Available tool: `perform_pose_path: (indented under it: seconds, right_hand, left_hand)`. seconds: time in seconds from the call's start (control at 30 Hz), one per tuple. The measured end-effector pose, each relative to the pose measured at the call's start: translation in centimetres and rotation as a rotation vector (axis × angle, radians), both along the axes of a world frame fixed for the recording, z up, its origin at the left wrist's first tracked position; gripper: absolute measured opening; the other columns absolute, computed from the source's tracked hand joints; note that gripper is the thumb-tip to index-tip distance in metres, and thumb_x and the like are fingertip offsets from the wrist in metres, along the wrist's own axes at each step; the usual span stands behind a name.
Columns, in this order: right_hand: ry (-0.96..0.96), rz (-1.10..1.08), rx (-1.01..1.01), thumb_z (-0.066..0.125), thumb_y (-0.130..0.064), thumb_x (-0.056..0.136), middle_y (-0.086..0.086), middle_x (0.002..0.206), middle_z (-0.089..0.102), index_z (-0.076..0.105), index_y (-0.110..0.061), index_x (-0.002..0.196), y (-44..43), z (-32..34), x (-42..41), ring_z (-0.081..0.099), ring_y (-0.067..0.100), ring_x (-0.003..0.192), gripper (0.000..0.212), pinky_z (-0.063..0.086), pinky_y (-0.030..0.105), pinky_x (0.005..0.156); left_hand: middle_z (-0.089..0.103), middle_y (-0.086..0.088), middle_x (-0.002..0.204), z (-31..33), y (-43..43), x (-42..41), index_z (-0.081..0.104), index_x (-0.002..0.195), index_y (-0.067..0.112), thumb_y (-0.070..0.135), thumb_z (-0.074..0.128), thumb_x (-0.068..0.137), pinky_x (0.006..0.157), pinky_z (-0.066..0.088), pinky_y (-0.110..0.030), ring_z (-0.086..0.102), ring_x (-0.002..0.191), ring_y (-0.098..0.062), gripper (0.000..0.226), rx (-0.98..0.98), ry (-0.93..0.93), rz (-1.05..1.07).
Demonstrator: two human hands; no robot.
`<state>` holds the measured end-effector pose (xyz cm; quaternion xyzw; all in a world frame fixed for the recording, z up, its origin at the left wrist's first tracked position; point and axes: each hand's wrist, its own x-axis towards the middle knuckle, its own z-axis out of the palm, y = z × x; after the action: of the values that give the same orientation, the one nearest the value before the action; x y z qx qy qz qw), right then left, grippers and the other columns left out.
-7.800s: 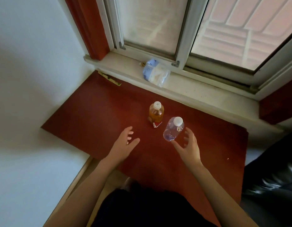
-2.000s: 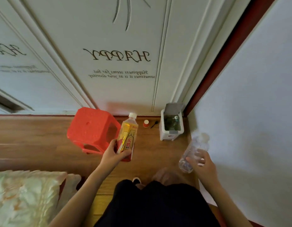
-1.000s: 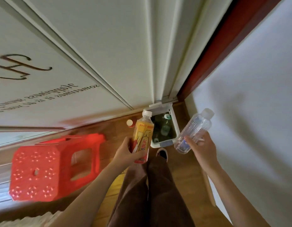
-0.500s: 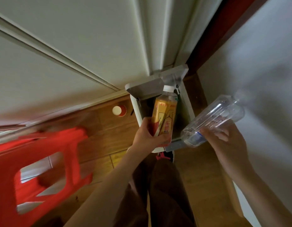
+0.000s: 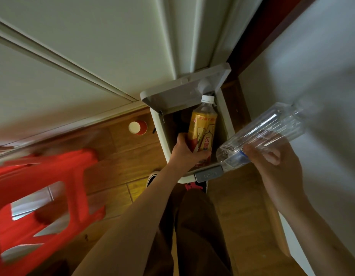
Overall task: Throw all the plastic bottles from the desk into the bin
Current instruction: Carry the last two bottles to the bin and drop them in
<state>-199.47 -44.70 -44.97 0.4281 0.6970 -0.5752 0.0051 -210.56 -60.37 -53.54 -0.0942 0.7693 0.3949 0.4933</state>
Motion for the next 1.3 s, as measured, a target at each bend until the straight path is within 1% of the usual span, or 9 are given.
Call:
perform_pose_path:
  seconds: [0.1,0.27,0.47,0.57,0.7,0.87,1.1,1.2,1.3]
  right_hand:
    - [-0.007,-0.014,0.018,0.069,-0.04,0.076,-0.012,0.104,0.071,0.059,-0.021,0.117,0.2,-0.1,0.0,0.067,-0.004,0.096,0.047,0.048,0.004,0.073]
    - [-0.01,-0.006,0.027,0.068,-0.039,0.078,-0.009,0.106,0.071,0.06,-0.018,0.118,0.3,-0.2,0.4,0.068,0.0,0.097,0.047,0.052,0.011,0.076]
    - [0.005,-0.032,0.006,0.069,-0.04,0.075,-0.005,0.103,0.072,0.06,-0.014,0.116,0.4,-0.3,0.6,0.07,0.006,0.097,0.049,0.055,0.015,0.079]
    - [0.008,-0.015,0.016,0.068,-0.042,0.075,-0.007,0.102,0.072,0.061,-0.014,0.116,0.4,-0.3,0.5,0.069,0.002,0.095,0.051,0.051,0.009,0.076]
    - [0.02,-0.024,-0.014,0.07,-0.04,0.075,-0.004,0.104,0.073,0.061,-0.013,0.117,0.2,-0.5,0.8,0.07,0.006,0.097,0.051,0.055,0.017,0.08]
    - [0.022,-0.025,-0.033,0.07,-0.033,0.077,-0.013,0.1,0.074,0.062,-0.019,0.112,-0.1,-0.2,1.0,0.069,0.001,0.095,0.039,0.05,0.007,0.073]
    - [0.041,0.042,-0.083,0.069,-0.03,0.08,-0.017,0.098,0.072,0.06,-0.016,0.114,-0.5,0.8,0.3,0.068,0.0,0.093,0.037,0.049,0.006,0.073]
    - [0.01,0.152,-0.184,0.067,-0.022,0.087,-0.013,0.092,0.072,0.059,-0.02,0.11,-1.0,0.9,-0.6,0.069,0.0,0.087,0.024,0.049,0.006,0.069]
    - [-0.037,0.218,-0.302,0.064,-0.017,0.089,-0.012,0.102,0.067,0.053,-0.028,0.114,-2.0,0.3,-1.4,0.068,-0.005,0.086,0.03,0.051,0.007,0.066]
  left_hand:
    - [0.053,-0.001,0.123,-0.3,0.3,0.1,0.032,0.135,0.013,0.024,0.08,0.073,0.083,0.046,-0.028,0.053,0.109,-0.018,0.079,-0.034,0.008,-0.033]
    - [0.051,-0.012,0.13,-1.5,1.2,0.7,0.027,0.133,0.006,0.022,0.078,0.077,0.09,0.047,-0.035,0.053,0.12,-0.031,0.077,-0.138,-0.033,-0.058]
    - [0.05,-0.012,0.134,-2.0,1.3,1.4,0.027,0.139,0.006,0.03,0.077,0.077,0.088,0.045,-0.035,0.052,0.121,-0.03,0.083,-0.234,-0.159,0.073]
    - [0.05,-0.011,0.135,-2.2,1.5,1.2,0.027,0.139,0.009,0.031,0.078,0.076,0.094,0.046,-0.041,0.052,0.122,-0.032,0.084,-0.249,-0.074,0.115]
    - [0.049,-0.011,0.137,-2.7,1.9,1.7,0.031,0.14,0.009,0.03,0.077,0.077,0.095,0.045,-0.04,0.049,0.126,-0.032,0.081,-0.277,-0.004,0.186]
    - [0.055,-0.015,0.127,-2.2,2.0,1.8,0.035,0.136,0.006,0.031,0.071,0.083,0.082,0.048,-0.034,0.057,0.115,-0.032,0.069,-0.283,0.126,0.172]
    - [0.056,-0.004,0.125,2.8,-1.6,1.0,0.049,0.131,0.01,0.015,0.062,0.09,0.075,0.045,-0.009,0.057,0.103,-0.011,0.044,-0.107,0.588,-0.016]
    - [0.054,-0.006,0.121,3.4,-3.9,-0.1,0.052,0.128,0.01,0.014,0.062,0.089,0.085,0.053,-0.024,0.056,0.103,-0.013,0.04,-0.092,0.731,0.01]
    - [0.048,-0.005,0.131,2.7,-5.3,-1.0,0.045,0.136,0.012,0.022,0.061,0.091,0.095,0.047,-0.03,0.051,0.118,-0.018,0.049,-0.138,0.692,0.021]
